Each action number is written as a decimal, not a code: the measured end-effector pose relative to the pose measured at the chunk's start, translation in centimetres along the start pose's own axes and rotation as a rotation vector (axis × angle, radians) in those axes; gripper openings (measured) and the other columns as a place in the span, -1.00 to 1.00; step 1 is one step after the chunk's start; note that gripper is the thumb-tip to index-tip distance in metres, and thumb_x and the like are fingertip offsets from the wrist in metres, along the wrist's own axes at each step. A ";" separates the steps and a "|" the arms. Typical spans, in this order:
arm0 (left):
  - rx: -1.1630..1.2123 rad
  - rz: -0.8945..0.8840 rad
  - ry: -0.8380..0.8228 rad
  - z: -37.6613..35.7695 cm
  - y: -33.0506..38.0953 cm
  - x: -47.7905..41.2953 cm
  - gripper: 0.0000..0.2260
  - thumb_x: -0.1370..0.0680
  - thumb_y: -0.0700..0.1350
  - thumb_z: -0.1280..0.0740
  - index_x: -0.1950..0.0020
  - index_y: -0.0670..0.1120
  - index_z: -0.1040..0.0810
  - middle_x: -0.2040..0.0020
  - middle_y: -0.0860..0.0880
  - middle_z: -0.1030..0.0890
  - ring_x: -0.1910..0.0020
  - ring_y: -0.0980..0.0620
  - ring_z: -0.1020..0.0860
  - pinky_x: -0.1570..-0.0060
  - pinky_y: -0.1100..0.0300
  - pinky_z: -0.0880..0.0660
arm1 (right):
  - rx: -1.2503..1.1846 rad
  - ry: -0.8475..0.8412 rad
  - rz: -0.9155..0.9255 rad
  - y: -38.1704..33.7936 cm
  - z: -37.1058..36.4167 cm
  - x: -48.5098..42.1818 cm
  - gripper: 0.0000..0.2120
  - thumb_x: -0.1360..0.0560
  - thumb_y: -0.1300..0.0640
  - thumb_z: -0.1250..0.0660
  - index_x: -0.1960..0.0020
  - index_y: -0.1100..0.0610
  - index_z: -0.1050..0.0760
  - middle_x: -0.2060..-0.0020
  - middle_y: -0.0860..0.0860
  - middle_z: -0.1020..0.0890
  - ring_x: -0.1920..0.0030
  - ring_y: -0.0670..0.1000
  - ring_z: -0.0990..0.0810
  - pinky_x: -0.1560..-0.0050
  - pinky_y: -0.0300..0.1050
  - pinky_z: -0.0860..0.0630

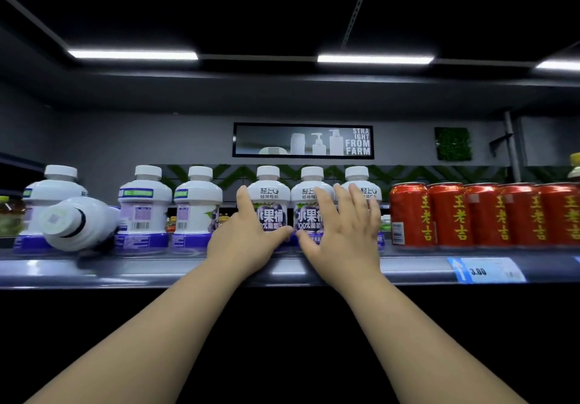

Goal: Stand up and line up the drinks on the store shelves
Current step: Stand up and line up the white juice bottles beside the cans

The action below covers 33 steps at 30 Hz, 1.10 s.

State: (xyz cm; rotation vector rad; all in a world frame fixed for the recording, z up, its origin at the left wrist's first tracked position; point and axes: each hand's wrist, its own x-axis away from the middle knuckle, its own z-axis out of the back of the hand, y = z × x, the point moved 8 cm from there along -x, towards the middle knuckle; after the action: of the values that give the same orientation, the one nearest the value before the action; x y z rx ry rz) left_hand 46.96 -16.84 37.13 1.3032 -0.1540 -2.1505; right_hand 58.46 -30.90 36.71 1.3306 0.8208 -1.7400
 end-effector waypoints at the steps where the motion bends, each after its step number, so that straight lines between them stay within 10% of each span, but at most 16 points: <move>1: 0.001 -0.009 0.020 0.2 -0.1 0.0 -0.02 -0.39 0.39 -0.37 -0.55 0.03 0.12 -0.28 -0.09 -0.57 -0.19 -0.17 -0.56 -0.01 -0.02 -0.51 | -0.008 -0.007 0.006 -0.1 -0.1 0.0 -0.28 -0.37 -0.28 -0.22 -0.46 0.02 -0.35 -0.40 0.13 -0.44 -0.50 0.23 -0.23 -0.48 0.21 0.10; 12: -0.013 -0.291 0.094 3.2 -1.1 2.7 -0.15 -0.49 0.24 -0.38 -0.61 -0.02 -0.02 -0.50 0.00 -0.28 -0.45 0.01 -0.28 -0.40 0.09 -0.26 | -0.098 0.043 0.086 -2.9 0.8 0.5 -0.39 -0.35 -0.13 -0.34 -0.36 0.05 -0.46 -0.34 0.17 -0.47 -0.41 0.26 -0.32 -0.46 0.23 -0.05; 20: -0.006 -0.232 0.216 8.3 -7.1 3.0 -0.31 -0.39 0.07 -0.34 -0.48 -0.12 -0.34 -0.34 -0.08 -0.46 -0.31 -0.11 -0.40 -0.33 0.08 -0.27 | -0.558 -0.073 0.234 -13.8 -0.8 1.2 -0.49 -0.44 -0.02 -0.31 -0.36 0.12 -0.42 -0.26 0.07 -0.47 -0.21 0.13 -0.48 -0.12 0.06 -0.53; 29: 0.238 -0.118 -0.003 8.1 -11.1 2.2 -0.47 -0.49 -0.16 -0.31 -0.42 0.09 -0.26 -0.21 0.06 -0.50 -0.23 0.01 -0.50 -0.28 -0.02 -0.43 | -0.536 -0.545 -0.175 -17.4 -5.9 -1.5 0.03 -0.44 -0.09 -0.32 -0.57 -0.10 0.40 -0.43 0.08 -0.36 -0.29 0.19 -0.48 -0.19 0.13 -0.48; 33: 0.223 -0.120 -0.062 7.4 -11.0 1.8 -0.35 -0.35 -0.09 -0.18 -0.45 0.14 -0.16 -0.23 0.02 -0.59 -0.16 -0.07 -0.56 -0.19 -0.08 -0.50 | -0.520 -0.465 -0.215 -16.9 -5.7 -1.1 0.06 -0.39 -0.21 -0.41 -0.57 -0.07 0.28 -0.37 0.06 -0.44 -0.31 0.15 -0.47 -0.18 0.07 -0.46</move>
State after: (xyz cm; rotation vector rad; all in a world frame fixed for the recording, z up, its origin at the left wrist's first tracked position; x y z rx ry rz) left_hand 35.37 -10.47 35.14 1.4008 -0.3587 -2.3299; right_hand 46.50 -17.66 36.97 0.4837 1.0696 -1.7358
